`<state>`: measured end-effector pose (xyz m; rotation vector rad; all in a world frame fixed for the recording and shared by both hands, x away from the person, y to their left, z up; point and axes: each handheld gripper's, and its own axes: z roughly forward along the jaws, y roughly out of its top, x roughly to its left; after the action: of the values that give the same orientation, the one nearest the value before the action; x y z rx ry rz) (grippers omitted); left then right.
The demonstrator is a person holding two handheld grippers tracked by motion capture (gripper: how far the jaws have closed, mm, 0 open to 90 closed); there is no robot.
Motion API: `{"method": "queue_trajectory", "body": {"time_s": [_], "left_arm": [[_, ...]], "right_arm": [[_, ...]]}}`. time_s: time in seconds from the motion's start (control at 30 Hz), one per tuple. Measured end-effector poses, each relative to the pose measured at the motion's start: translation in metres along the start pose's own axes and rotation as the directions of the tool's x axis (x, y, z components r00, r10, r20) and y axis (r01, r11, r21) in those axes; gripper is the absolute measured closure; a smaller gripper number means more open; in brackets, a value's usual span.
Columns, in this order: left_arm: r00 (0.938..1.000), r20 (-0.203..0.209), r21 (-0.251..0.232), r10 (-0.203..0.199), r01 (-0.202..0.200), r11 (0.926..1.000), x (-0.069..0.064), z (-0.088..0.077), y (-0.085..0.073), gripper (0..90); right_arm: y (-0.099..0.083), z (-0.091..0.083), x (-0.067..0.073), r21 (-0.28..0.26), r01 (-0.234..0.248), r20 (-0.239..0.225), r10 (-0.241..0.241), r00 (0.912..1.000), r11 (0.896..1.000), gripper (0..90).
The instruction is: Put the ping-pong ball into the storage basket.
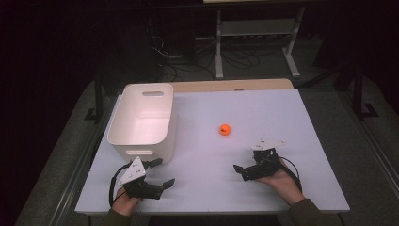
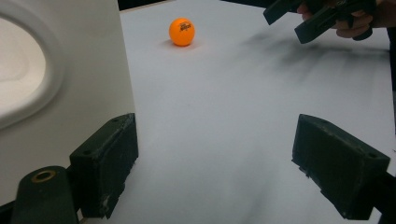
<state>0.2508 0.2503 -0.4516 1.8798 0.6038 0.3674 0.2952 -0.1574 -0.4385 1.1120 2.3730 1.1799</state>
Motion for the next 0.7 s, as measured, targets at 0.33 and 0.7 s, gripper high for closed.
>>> {"method": "queue_trajectory", "body": {"time_s": [0.33,0.7], "left_arm": [[1.0000,0.001,0.001,-0.001,0.001,1.0000,0.0003,0.0000,0.0000,14.2],[1.0000,0.000,0.002,-0.004,0.004,1.0000,0.0008,0.0001,0.0001,14.2]], "right_arm": [[0.0027,0.0026,-0.0008,0.003,0.000,0.000,0.000,1.0000,1.000,0.0],[0.0079,0.0083,-0.0009,0.007,0.002,0.000,-0.002,1.0000,1.000,0.0]]}}
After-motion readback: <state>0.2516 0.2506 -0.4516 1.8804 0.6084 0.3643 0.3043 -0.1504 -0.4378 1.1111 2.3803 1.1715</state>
